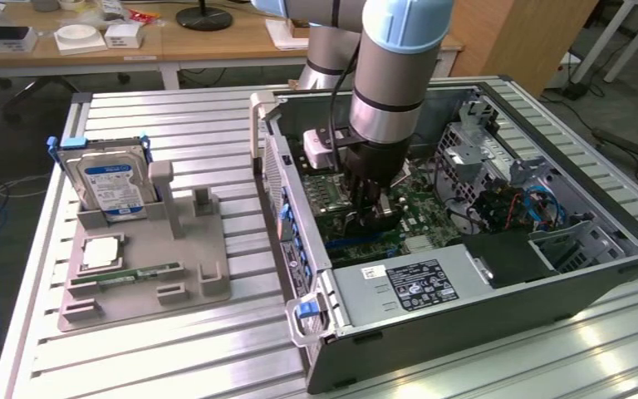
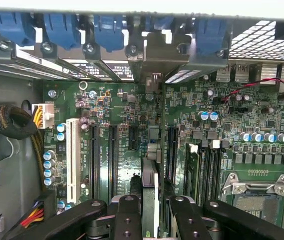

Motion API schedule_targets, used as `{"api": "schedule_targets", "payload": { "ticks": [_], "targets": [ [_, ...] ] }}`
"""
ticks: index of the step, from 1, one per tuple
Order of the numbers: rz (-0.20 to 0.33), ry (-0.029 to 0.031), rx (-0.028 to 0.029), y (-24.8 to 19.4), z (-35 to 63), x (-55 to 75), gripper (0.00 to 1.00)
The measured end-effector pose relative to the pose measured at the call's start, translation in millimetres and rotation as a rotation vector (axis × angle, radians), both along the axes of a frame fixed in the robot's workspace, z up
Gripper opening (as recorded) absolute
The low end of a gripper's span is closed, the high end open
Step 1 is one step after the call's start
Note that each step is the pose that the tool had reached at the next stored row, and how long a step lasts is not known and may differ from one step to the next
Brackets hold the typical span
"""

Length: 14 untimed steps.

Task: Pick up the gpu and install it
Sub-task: 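Insert the gpu into the slot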

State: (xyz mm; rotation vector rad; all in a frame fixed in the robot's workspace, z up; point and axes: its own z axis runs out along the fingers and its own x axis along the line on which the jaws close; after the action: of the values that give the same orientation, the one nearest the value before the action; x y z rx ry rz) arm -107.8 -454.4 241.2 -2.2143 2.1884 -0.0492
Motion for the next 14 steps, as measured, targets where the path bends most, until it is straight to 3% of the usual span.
{"api": "schedule_targets", "payload": {
  "ticks": [14],
  "targets": [
    [0.0,0.0007,-0.0001,0.0,-2.2,0.0,0.26]
  ]
}}
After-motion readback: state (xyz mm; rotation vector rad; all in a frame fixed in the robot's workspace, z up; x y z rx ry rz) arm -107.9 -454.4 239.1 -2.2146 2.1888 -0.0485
